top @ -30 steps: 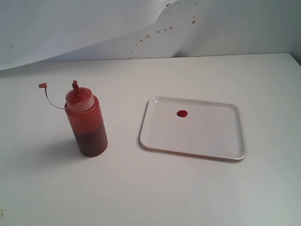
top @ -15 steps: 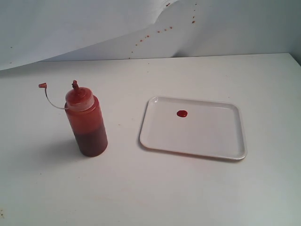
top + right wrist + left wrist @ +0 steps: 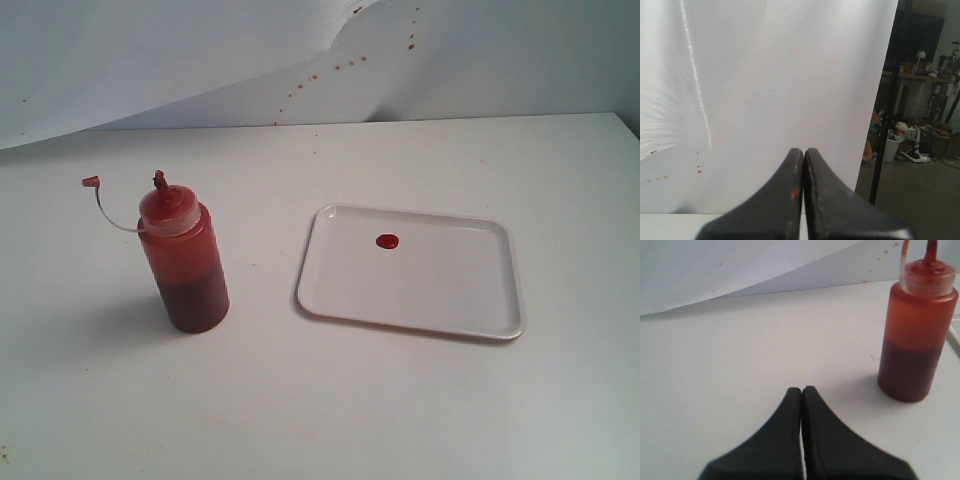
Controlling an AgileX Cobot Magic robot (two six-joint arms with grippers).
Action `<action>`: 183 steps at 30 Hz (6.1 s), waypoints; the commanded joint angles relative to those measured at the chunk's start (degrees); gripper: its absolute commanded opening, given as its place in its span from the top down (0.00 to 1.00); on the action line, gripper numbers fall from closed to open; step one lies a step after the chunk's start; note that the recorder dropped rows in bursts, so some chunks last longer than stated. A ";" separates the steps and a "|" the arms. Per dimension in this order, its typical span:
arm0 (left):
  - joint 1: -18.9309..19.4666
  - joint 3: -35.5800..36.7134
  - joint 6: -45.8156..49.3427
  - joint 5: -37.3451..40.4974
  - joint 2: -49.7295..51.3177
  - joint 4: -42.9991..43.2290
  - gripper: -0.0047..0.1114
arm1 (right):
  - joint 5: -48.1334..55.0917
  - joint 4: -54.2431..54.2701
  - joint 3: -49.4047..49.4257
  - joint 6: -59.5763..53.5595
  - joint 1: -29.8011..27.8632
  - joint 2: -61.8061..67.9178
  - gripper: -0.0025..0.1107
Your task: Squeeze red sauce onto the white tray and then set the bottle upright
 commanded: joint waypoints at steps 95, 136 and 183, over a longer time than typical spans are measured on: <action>5.15 0.27 -1.73 3.24 -5.63 -2.23 0.96 | 30.18 -73.42 24.54 89.47 -38.50 -24.47 0.98; 5.15 0.27 -1.73 3.24 -5.63 -2.23 0.96 | 58.52 -100.43 48.28 116.63 -38.75 -35.41 0.98; 5.15 0.27 -1.73 3.24 -5.63 -2.23 0.96 | 67.19 -102.48 48.28 116.62 -35.93 -35.41 0.98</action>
